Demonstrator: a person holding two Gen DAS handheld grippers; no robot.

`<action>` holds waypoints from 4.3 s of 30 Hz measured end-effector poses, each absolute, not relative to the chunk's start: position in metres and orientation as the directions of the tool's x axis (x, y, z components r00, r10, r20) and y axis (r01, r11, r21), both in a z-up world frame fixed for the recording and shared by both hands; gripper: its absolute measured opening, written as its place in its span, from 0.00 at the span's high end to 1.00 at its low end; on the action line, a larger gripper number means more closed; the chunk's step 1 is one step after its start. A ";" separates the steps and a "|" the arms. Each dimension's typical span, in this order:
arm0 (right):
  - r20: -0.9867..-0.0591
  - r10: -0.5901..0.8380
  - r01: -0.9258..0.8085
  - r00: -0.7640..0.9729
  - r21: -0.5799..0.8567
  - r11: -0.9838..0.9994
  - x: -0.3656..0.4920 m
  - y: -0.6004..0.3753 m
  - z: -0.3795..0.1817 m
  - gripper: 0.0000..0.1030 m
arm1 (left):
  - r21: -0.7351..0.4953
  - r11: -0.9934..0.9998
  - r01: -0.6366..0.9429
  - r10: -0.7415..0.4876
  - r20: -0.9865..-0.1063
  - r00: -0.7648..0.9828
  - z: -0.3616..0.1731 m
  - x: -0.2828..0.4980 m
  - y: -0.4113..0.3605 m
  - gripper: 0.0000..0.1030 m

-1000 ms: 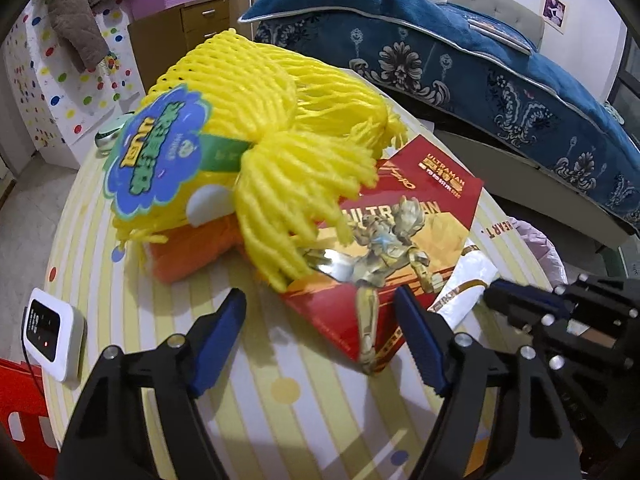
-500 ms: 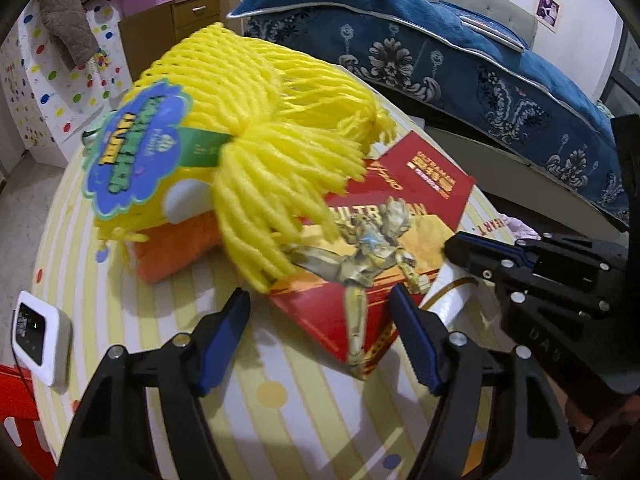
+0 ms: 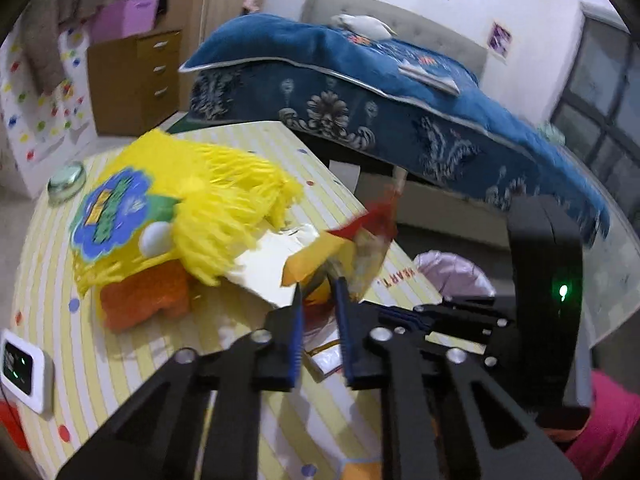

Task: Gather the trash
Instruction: 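Lift the red box with the left gripper while the right gripper grasps the white gold-striped bag, then carry the red box and white bag to the bin and open both grippers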

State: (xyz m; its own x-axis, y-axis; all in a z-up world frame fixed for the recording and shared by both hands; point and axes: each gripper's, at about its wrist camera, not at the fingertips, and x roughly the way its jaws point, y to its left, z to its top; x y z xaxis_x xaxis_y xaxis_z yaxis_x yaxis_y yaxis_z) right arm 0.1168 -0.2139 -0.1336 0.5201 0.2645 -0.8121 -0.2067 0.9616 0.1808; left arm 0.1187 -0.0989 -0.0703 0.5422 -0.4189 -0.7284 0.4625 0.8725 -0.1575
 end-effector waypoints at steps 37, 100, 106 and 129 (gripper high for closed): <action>-0.829 0.188 -0.134 0.527 0.138 0.981 0.105 -0.206 -0.122 0.52 | -0.062 0.910 0.411 -0.330 -0.710 0.623 -0.085 0.060 -0.040 0.99; -0.725 0.030 0.070 0.688 0.107 0.992 0.015 -0.284 -0.039 0.98 | -0.124 0.850 0.512 -0.456 -0.661 0.596 -0.041 0.040 -0.092 1.00; -0.723 -0.050 0.174 0.689 0.098 0.980 -0.013 -0.318 -0.034 0.98 | -0.113 0.792 0.600 -0.518 -0.645 0.562 -0.032 0.025 -0.133 1.00; -0.786 -0.242 0.497 0.568 0.093 0.863 -0.039 -0.447 -0.083 0.98 | -0.122 0.618 0.777 -0.613 -0.694 0.378 -0.064 0.046 -0.308 1.00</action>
